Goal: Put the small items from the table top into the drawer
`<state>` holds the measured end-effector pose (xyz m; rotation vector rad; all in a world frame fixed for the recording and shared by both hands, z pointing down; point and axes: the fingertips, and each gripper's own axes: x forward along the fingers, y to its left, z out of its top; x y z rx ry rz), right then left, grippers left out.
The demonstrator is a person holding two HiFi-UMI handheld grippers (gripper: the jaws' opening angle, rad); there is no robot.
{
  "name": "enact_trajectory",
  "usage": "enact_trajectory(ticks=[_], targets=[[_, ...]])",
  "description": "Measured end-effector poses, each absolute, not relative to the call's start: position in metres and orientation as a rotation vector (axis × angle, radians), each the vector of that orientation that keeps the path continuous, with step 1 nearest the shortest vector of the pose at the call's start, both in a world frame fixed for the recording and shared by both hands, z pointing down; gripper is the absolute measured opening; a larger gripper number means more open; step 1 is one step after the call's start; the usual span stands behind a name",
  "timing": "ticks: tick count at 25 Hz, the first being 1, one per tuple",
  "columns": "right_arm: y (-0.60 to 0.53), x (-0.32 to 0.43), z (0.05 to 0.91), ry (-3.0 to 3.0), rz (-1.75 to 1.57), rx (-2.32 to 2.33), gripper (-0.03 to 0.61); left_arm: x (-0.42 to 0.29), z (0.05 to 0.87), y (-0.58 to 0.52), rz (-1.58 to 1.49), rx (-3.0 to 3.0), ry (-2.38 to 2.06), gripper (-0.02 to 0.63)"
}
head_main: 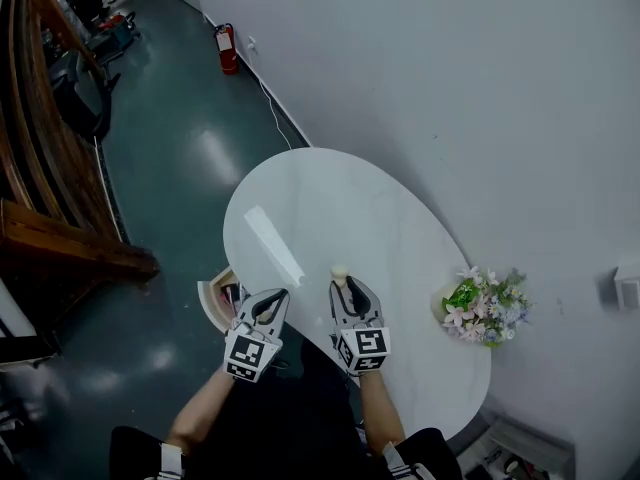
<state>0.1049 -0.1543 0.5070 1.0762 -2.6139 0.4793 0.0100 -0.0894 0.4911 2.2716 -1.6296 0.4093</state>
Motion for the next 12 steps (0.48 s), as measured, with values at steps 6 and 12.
enact_trajectory(ticks=[6, 12], targets=[[-0.116, 0.06, 0.499, -2.669, 0.452, 0.924, 0.146, -0.023, 0.49, -0.058, 0.395, 2.21, -1.716, 0.02], [-0.084, 0.015, 0.493, -2.71, 0.416, 0.766, 0.146, -0.058, 0.491, -0.024, 0.373, 2.124, -1.808, 0.02]])
